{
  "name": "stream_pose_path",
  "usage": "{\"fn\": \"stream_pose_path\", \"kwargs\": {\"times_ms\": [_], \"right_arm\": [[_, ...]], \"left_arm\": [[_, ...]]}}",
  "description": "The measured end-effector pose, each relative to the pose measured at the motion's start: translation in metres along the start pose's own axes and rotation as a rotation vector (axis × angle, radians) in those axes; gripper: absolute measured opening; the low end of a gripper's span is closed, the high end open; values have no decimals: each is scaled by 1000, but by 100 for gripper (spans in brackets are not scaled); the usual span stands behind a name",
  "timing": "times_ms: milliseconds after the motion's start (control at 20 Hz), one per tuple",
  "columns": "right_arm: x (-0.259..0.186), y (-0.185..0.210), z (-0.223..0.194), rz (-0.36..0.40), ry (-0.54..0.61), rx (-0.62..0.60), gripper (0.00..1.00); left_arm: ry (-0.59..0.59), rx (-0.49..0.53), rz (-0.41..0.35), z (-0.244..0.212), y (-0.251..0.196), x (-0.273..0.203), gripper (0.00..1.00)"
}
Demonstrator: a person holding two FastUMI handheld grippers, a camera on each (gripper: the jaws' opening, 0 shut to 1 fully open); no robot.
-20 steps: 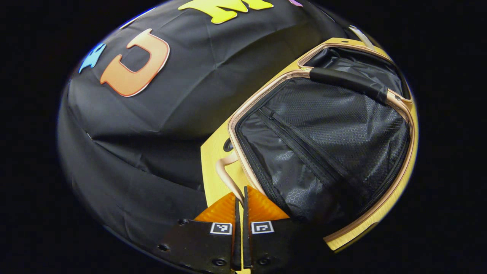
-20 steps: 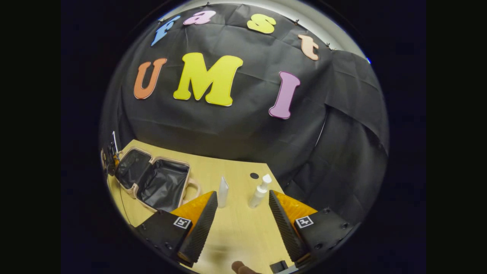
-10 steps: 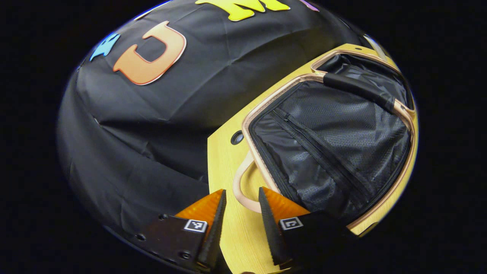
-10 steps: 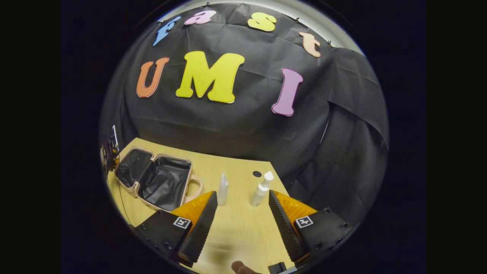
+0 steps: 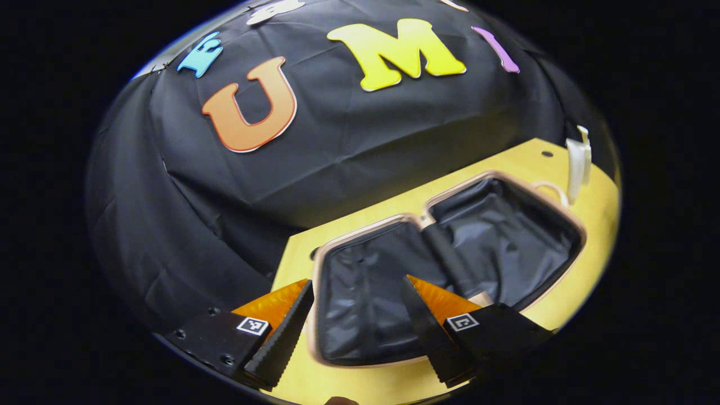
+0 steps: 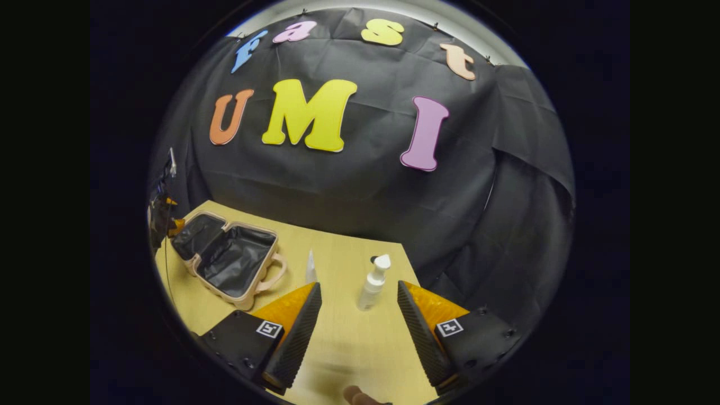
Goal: First open the suitcase, pack the skin care products into it, and then close the suitcase.
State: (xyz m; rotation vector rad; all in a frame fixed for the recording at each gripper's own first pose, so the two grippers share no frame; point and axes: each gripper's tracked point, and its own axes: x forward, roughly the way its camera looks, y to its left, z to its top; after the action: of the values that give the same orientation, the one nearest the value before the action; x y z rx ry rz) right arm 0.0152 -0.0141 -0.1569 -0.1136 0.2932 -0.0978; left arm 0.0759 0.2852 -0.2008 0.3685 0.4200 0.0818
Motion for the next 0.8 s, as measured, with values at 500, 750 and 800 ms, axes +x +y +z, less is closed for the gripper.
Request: {"fn": "stream_pose_path", "kwargs": {"times_ms": [500,750,800], "right_arm": [[21,-76,-30,30,22,10,80],[35,-97,-51,48,55,9,81],[41,-101,-58,55,66,2,81]], "left_arm": [[-24,-264,-248,76,-237,-22,99],[-31,-296,-381,94,-335,-28,99],[-11,-293,-420,95,-361,-26,100]]}}
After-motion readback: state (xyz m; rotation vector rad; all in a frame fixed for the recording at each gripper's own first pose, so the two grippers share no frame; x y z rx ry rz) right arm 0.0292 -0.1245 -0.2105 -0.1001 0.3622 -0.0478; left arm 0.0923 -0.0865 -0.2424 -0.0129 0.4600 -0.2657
